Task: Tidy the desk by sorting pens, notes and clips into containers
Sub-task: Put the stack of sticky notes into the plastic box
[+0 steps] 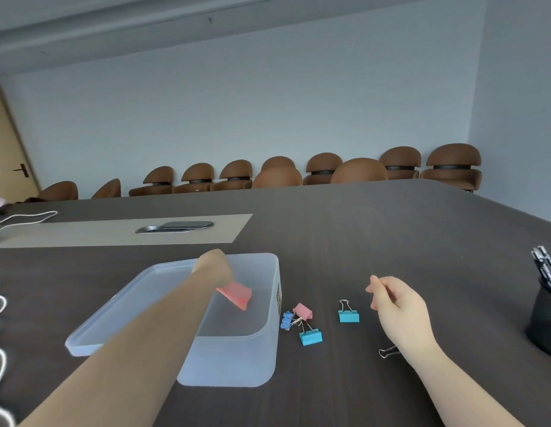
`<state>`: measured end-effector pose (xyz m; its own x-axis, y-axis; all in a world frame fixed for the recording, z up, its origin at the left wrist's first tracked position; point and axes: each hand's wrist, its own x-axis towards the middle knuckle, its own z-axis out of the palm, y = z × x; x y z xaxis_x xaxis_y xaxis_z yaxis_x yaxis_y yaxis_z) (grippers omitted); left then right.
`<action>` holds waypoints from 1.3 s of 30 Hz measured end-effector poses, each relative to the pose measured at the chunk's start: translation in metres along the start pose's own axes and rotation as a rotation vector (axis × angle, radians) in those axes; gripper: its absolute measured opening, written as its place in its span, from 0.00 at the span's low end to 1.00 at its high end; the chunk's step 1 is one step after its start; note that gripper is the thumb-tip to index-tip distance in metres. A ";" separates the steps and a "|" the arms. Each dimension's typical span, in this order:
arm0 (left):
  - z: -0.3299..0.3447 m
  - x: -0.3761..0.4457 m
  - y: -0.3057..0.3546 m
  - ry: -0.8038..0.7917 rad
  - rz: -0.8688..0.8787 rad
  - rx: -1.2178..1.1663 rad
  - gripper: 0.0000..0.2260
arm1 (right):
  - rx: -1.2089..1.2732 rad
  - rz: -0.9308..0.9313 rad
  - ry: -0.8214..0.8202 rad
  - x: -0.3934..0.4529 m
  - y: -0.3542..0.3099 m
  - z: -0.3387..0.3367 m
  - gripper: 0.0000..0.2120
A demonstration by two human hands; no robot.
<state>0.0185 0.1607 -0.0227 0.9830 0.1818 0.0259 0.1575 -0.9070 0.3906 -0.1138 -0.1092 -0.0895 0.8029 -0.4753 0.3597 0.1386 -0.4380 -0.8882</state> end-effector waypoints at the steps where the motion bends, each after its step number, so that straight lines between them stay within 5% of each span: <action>1: 0.003 0.001 0.002 0.000 0.014 0.066 0.06 | -0.008 -0.002 -0.008 0.000 0.000 0.001 0.14; 4: 0.012 0.001 0.006 -0.012 0.050 0.212 0.15 | -0.048 -0.034 -0.027 -0.001 -0.002 0.004 0.14; 16: 0.029 0.012 -0.004 -0.080 0.194 0.645 0.15 | -0.148 -0.098 -0.053 -0.003 -0.006 0.008 0.11; 24: 0.042 0.004 0.006 -0.065 0.345 0.420 0.19 | -0.177 -0.094 -0.074 -0.001 -0.005 0.008 0.12; 28: 0.049 0.010 0.002 -0.185 0.364 0.465 0.14 | -0.185 -0.099 -0.081 -0.001 -0.002 0.009 0.12; 39: 0.049 0.016 -0.005 -0.096 0.358 0.452 0.13 | -0.194 -0.113 -0.079 -0.001 0.000 0.010 0.13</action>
<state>0.0384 0.1497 -0.0689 0.9833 -0.1819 -0.0080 -0.1820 -0.9815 -0.0595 -0.1085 -0.1013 -0.0922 0.8324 -0.3571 0.4238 0.1226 -0.6271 -0.7692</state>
